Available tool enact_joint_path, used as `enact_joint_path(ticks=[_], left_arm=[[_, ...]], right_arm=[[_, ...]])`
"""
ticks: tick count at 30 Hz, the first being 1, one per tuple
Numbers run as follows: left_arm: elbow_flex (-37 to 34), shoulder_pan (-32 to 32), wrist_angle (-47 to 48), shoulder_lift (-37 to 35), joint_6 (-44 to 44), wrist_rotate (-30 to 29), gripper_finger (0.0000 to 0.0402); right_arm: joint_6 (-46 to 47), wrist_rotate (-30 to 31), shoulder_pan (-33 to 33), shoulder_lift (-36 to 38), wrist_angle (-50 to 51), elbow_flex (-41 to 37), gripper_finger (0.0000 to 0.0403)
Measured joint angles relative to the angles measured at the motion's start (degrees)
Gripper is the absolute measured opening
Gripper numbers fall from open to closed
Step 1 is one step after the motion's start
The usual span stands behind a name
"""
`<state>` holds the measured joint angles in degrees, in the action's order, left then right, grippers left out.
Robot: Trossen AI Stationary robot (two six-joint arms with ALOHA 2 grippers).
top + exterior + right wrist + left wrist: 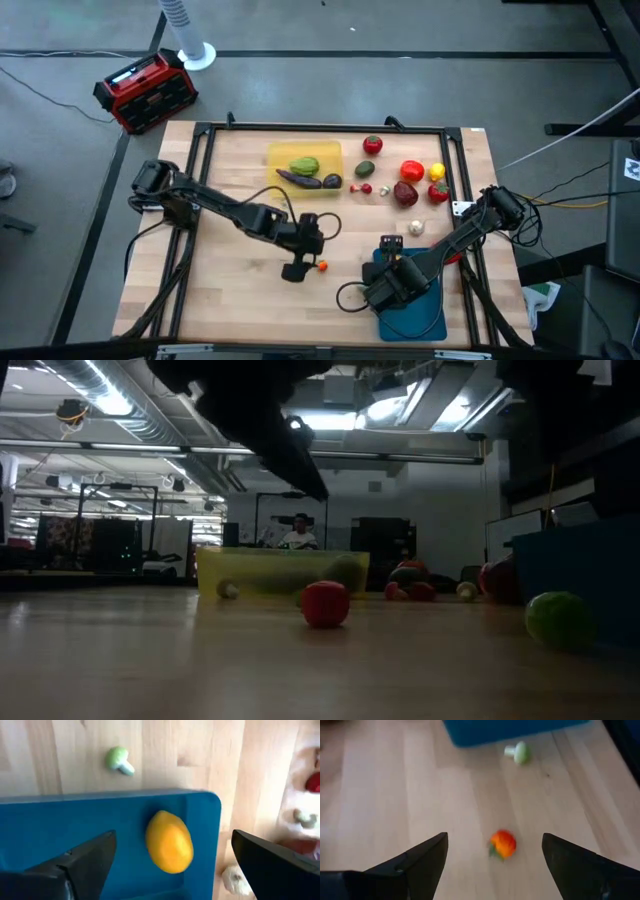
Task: Sort produce into baskets
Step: Put the tomato into the blue bin
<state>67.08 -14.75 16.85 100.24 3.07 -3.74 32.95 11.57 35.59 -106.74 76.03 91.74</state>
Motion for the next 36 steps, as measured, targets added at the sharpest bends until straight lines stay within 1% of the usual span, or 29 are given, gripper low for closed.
enact_joint_path(ticks=[4,10,19,23,30,36], left_arm=[[0.0,-0.7,-2.8,3.5,-0.1,-0.1,0.0320],[0.0,-0.9,-4.2,8.8,-0.4,0.0,0.0320],[0.0,-0.9,-5.8,13.3,-1.9,0.2,0.0314],[0.0,-0.9,-6.2,13.2,-2.0,0.2,0.0281],[0.0,-0.9,-6.6,13.2,-2.0,0.2,0.0198],[0.0,-0.9,-7.3,13.2,-2.0,0.2,0.0136]], right_arm=[[-0.5,0.1,0.0,0.0,-1.4,0.0,0.0392],[-0.5,0.9,0.0,0.0,-2.6,0.0,0.0392],[-0.5,0.9,0.0,0.0,-3.0,0.0,0.0392],[-0.5,0.9,0.0,0.0,-3.0,0.0,0.0392],[-0.5,0.9,0.0,0.0,-2.8,0.0,0.0392],[-0.4,-0.7,0.0,0.5,0.5,0.0,0.0392]])
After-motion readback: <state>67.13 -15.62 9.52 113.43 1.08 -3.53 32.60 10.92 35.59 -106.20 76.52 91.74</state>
